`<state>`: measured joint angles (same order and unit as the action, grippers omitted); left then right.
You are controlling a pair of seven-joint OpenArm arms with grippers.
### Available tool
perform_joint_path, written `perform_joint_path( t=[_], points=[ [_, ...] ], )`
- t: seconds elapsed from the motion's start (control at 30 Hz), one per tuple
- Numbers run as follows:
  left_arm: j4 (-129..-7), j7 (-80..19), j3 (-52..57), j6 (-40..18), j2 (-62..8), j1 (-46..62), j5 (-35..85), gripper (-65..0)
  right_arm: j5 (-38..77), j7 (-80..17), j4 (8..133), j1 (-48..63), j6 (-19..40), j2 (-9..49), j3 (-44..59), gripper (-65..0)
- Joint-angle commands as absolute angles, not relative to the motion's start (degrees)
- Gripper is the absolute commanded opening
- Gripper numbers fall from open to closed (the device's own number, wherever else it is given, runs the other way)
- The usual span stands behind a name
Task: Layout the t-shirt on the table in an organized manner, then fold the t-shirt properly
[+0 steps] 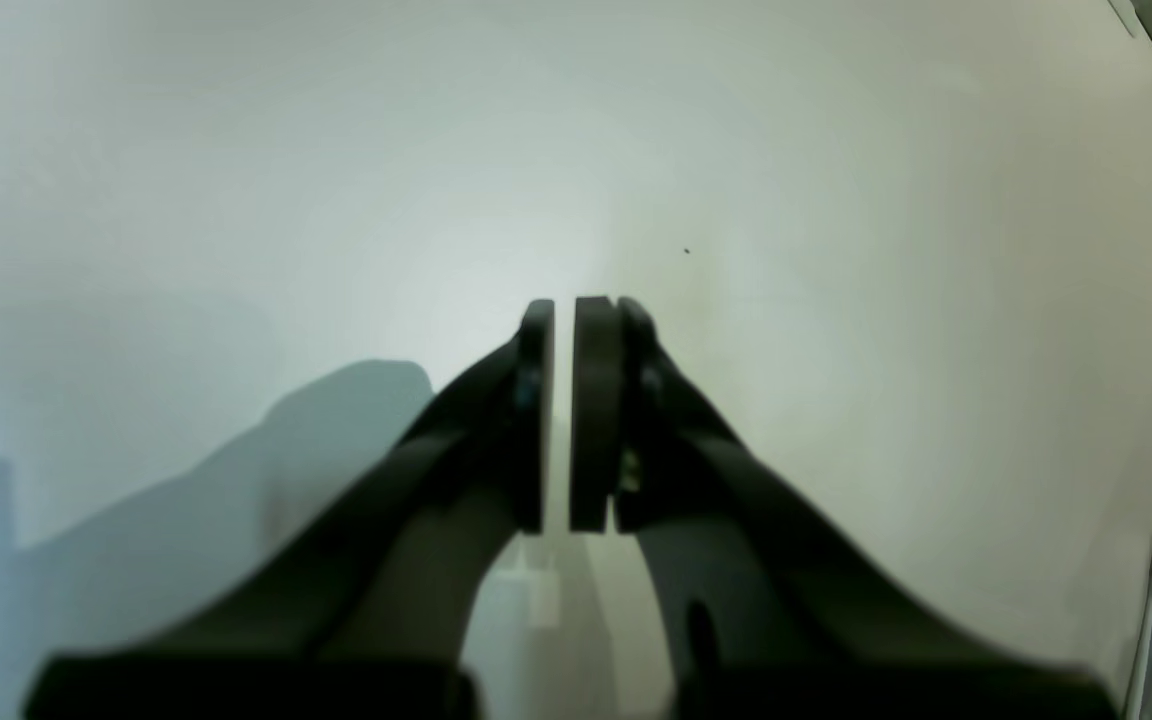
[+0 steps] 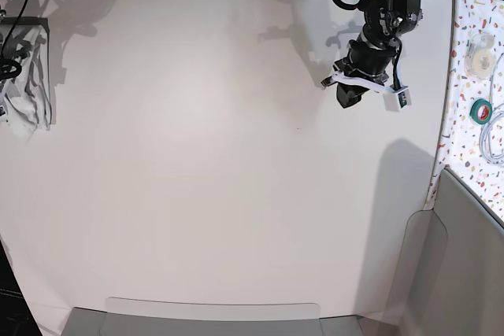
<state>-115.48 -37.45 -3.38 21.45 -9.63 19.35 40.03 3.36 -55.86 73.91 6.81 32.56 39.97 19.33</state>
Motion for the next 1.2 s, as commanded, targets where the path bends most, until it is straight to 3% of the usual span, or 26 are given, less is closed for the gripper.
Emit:
perform_joint_path(
  t=[0.0,0.3,0.37,0.47,0.63,0.8,0.93,1.03,1.17],
  points=[
    [-116.44,-36.44,-3.38,21.05,-9.89,19.03,39.96,-61.7,3.21,-59.82,73.45,7.52,33.71,40.22,19.38,-65.0],
    [-116.44,-36.44,-3.38,20.97,-9.89,18.95,39.96,-61.7,3.21,-60.44,76.79,2.07,33.80,40.31,20.18,-65.0],
    [-116.44,-36.44,-3.38,20.97,-9.89,18.95,39.96,-61.7,3.21,-62.46,79.78,1.98,34.07,41.19,23.87,-65.0],
    [-116.44,-36.44,-3.38,20.97,-9.89,19.03,39.96,-61.7,3.21,-68.35,86.29,1.63,39.43,41.63,32.13,-65.0],
    [-116.44,-36.44,-3.38,20.97,-9.89,19.03,39.96,-61.7,3.21,-74.77,100.35,0.31,40.00,39.16,39.69,-65.0],
    [-116.62,-36.44,-3.38,20.88,-11.30,19.03,39.78,-61.9,3.21,-74.51,118.02,3.12,40.00,24.92,47.96,-65.0],
    [-116.97,-36.00,-6.20,20.00,-16.13,18.77,39.69,-62.0,4.79,-70.02,117.49,3.03,40.00,15.16,46.46,-65.0],
    [-118.02,-35.74,-8.66,19.74,-21.93,18.68,39.69,-62.0,4.62,-59.65,117.67,6.29,40.00,7.43,43.56,-65.0],
    [-118.29,-33.63,-9.45,19.74,-25.54,18.59,39.52,-64.2,1.63,-38.81,117.41,11.21,40.00,0.31,38.02,-65.0]
  ],
)
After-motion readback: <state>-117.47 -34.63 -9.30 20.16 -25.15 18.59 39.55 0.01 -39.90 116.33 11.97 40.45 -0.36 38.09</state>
